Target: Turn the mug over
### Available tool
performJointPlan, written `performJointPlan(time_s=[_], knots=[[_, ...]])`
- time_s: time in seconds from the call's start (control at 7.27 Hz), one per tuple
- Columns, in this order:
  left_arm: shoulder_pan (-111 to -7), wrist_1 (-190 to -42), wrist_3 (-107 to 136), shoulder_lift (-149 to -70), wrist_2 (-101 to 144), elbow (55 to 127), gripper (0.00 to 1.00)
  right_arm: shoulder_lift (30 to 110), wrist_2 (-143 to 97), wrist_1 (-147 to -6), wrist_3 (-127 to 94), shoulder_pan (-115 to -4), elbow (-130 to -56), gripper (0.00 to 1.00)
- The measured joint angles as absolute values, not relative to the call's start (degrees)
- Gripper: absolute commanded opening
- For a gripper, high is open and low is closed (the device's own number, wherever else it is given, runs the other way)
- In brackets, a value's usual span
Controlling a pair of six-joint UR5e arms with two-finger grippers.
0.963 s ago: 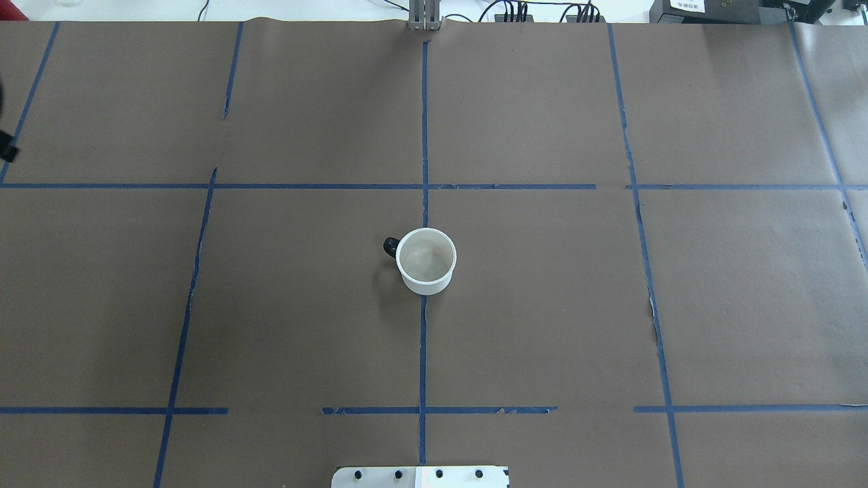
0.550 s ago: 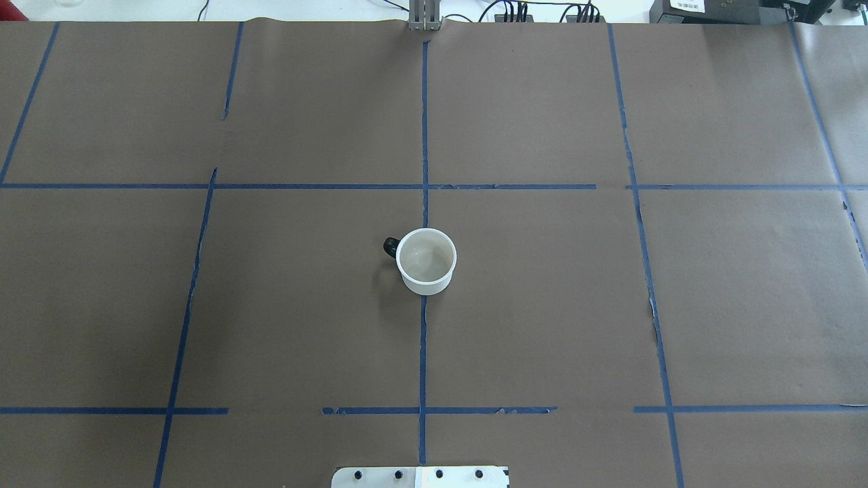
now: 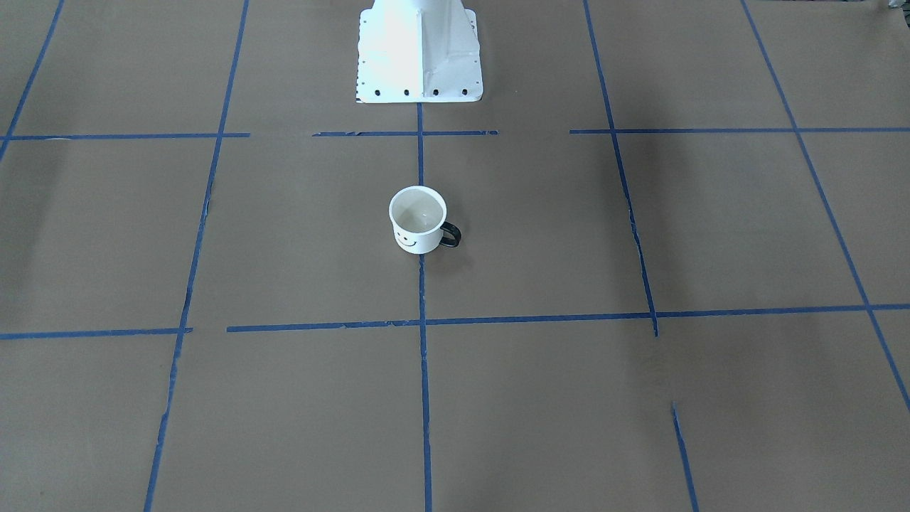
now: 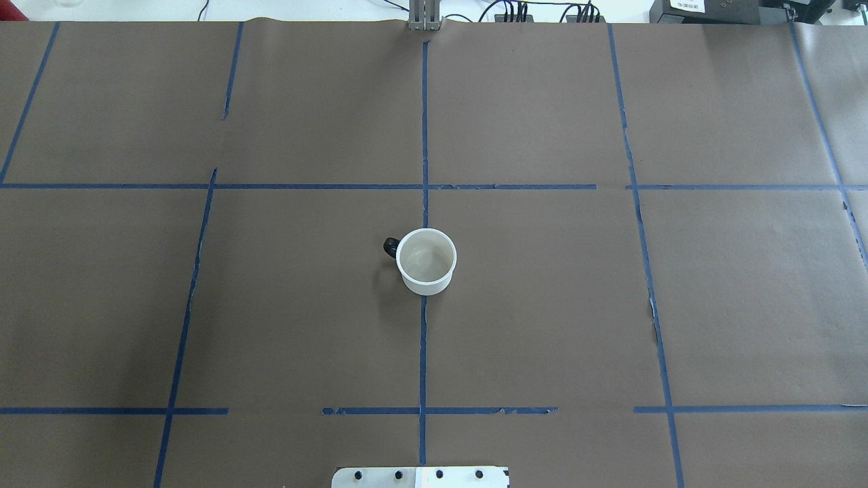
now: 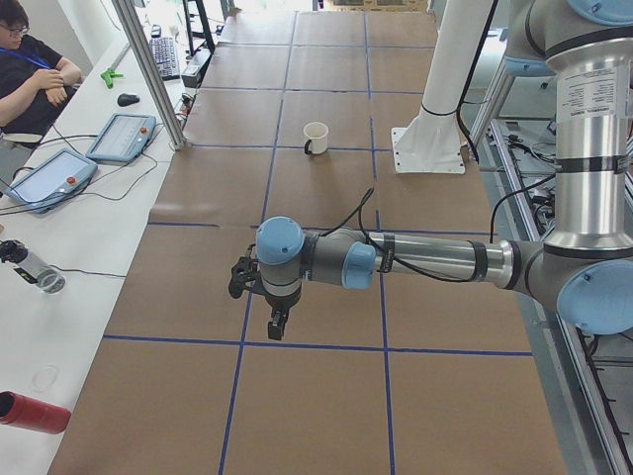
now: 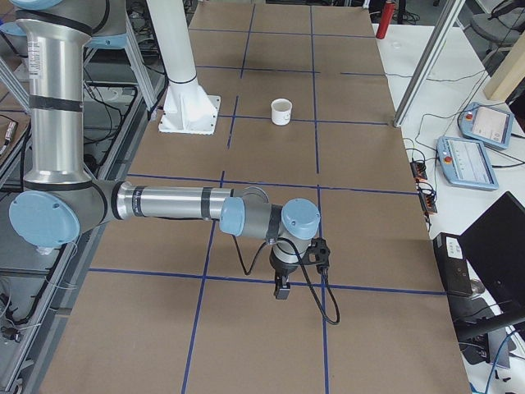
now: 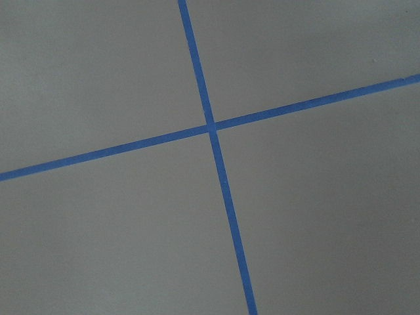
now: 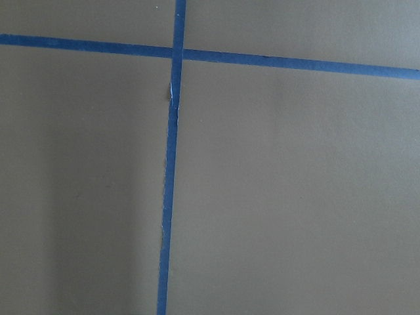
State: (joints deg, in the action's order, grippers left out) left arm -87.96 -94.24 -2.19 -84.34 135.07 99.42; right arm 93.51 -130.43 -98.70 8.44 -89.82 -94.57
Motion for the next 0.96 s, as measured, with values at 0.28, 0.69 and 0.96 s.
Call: performJointPlan(time_s=[0.28,0.69,0.96], knots=[[-88.0,-94.2,-2.1,-84.3,134.9,99.3,1.0,93.5,-130.4,-98.7,8.4,-89.8,-94.6,1.0],[-88.8,-94.2,-2.3,-84.4,134.7,99.2,1.0,93.5,-130.4,-98.7,8.4,-89.8,-94.6,1.0],[-89.1,-94.2,-2.3,-84.2,134.7,99.2,1.0,93.5,-130.4,-98.7,8.4,-89.8,-94.6,1.0]])
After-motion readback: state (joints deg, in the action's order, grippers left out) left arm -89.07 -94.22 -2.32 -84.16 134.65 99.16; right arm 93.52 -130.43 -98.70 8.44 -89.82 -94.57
